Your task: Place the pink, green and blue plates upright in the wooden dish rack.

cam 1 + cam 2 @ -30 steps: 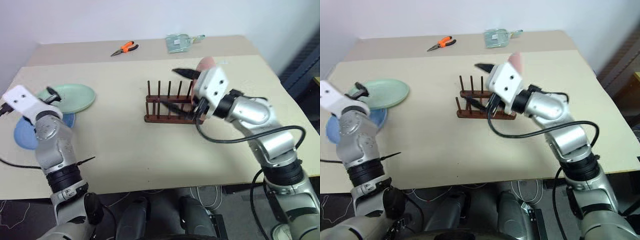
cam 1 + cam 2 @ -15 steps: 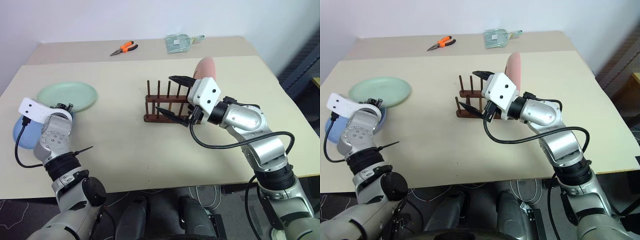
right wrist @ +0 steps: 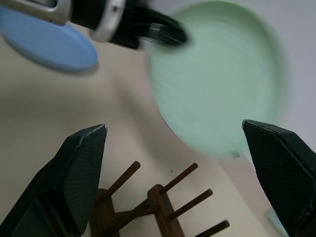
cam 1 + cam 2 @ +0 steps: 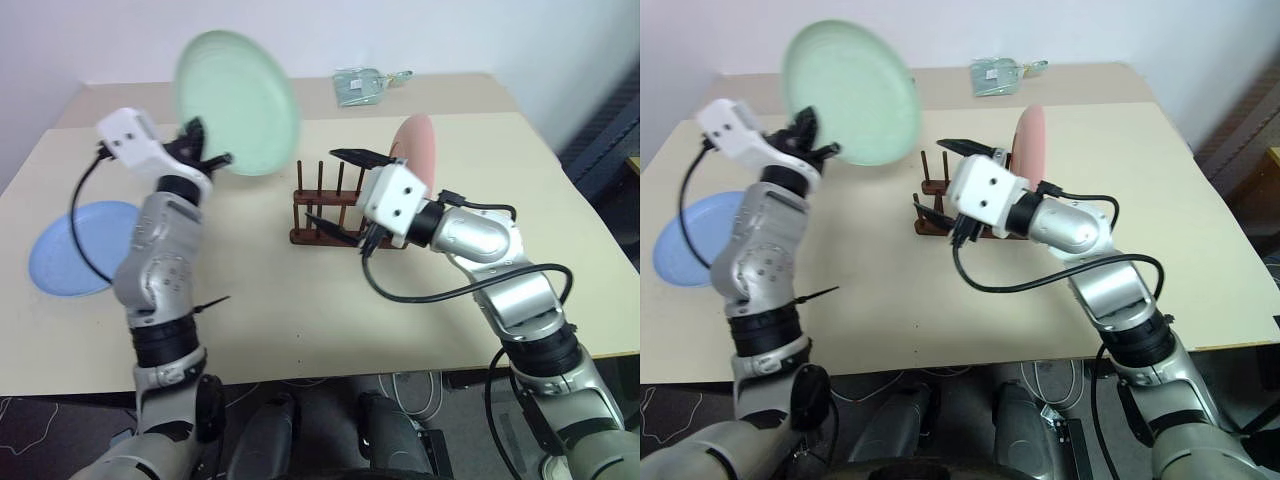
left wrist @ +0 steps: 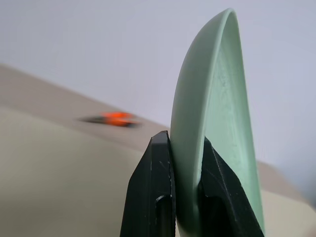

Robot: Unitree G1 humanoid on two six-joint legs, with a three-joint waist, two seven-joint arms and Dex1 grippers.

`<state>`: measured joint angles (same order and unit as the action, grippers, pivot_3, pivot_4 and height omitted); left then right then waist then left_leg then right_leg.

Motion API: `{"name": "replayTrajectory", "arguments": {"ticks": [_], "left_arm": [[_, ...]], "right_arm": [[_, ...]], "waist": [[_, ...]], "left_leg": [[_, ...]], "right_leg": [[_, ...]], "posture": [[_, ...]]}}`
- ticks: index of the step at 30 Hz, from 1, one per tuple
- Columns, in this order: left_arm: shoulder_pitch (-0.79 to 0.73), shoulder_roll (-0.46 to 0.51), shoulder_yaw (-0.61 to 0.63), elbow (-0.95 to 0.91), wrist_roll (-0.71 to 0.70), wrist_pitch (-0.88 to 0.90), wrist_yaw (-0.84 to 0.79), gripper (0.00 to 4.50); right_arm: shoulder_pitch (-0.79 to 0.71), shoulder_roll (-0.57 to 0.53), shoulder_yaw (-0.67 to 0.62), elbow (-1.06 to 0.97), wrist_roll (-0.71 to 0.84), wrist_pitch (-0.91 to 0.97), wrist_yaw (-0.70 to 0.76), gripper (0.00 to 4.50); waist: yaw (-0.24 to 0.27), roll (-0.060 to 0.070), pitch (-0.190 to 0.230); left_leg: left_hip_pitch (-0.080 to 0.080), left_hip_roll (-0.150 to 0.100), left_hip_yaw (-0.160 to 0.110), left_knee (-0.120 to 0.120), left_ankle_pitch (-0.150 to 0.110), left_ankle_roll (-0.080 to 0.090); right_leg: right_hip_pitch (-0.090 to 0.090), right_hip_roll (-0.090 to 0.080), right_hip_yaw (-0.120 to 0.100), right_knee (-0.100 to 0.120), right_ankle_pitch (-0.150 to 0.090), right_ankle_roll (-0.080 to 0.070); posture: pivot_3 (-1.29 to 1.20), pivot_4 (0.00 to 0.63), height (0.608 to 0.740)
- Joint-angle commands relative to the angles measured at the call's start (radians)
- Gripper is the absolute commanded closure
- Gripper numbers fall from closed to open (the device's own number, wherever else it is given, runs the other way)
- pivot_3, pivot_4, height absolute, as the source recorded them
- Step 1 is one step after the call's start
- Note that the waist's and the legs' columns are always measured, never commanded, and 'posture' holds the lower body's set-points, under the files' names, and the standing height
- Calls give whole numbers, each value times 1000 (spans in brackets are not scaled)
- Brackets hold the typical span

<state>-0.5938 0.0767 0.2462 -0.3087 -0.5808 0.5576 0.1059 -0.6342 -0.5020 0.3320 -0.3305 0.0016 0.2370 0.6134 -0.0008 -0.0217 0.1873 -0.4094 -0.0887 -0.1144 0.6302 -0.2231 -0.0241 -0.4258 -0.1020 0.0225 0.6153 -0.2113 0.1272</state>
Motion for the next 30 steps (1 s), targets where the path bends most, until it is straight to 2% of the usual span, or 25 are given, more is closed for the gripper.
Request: {"name": "replayTrajectory", "arguments": {"ticks": [1,3,6,12,13,17,20,21,24,26,28,30], "left_arm": [[-2,-35,-46,-131,-55,38,15,4371],[3,-61,-64,-167,-88,66,25,4371],[25,-66,-77,-194,-103,92,27,4439],[54,-51,-71,-210,-123,111,19,4439],[56,-49,-71,-212,-128,113,15,4439],[24,-50,-28,-204,-167,87,15,2842],[-21,-33,42,-177,-155,16,36,1353],[-28,-29,55,-172,-152,5,42,1353],[-56,108,145,-77,-5,-105,50,1353],[3,244,150,-5,134,-177,7,1353],[114,353,113,49,234,-242,-84,1353],[210,409,54,63,287,-295,-170,1353]], "right_arm": [[-84,50,43,102,-133,-93,-62,0],[-119,81,52,167,-173,-116,-85,0],[-139,96,58,236,-230,-140,-99,845],[-137,113,42,249,-266,-157,-102,4042],[-135,115,42,248,-269,-161,-100,4451],[-126,117,52,242,-298,-189,-101,4500],[-119,123,45,239,-308,-194,-105,4500],[-115,124,43,235,-309,-193,-105,4500],[-88,147,-14,206,-243,-177,-114,4500],[-47,189,-105,126,-85,-112,-87,4500],[9,260,-209,4,147,25,-74,4500],[42,320,-284,-87,334,175,-92,4500]], "waist": [[-14,0,0],[-18,0,0],[-16,0,0],[-12,0,0],[-12,0,0],[-12,0,0],[-12,0,0],[-13,0,0],[-15,0,0],[-19,1,0],[-19,1,0],[-15,2,0]], "left_leg": [[0,0,0,0,1,-1],[1,1,0,0,1,-2],[1,1,0,-1,1,-2],[0,1,0,-1,1,-2],[0,1,-1,-1,1,-2],[0,1,-1,0,1,-2],[0,1,-1,0,1,-2],[0,1,-1,0,1,-2],[1,1,0,-1,1,-2],[1,1,0,-2,2,-3],[1,1,0,-3,2,-3],[1,2,-1,-4,2,-3]], "right_leg": [[0,0,0,0,0,0],[0,2,1,1,1,-1],[0,3,1,1,1,-2],[0,3,1,0,1,-2],[0,3,1,0,1,-2],[0,3,1,0,1,-2],[0,3,1,0,1,-2],[0,3,1,0,1,-2],[0,4,1,0,1,-2],[-1,4,1,1,1,-2],[-2,5,2,1,1,-3],[-2,5,2,1,1,-3]], "posture": [[0,150,732],[0,150,732],[0,150,732],[0,150,732],[0,150,732],[0,150,732],[0,150,732],[0,150,732],[0,150,732],[0,150,732],[0,150,732],[0,150,732]]}}
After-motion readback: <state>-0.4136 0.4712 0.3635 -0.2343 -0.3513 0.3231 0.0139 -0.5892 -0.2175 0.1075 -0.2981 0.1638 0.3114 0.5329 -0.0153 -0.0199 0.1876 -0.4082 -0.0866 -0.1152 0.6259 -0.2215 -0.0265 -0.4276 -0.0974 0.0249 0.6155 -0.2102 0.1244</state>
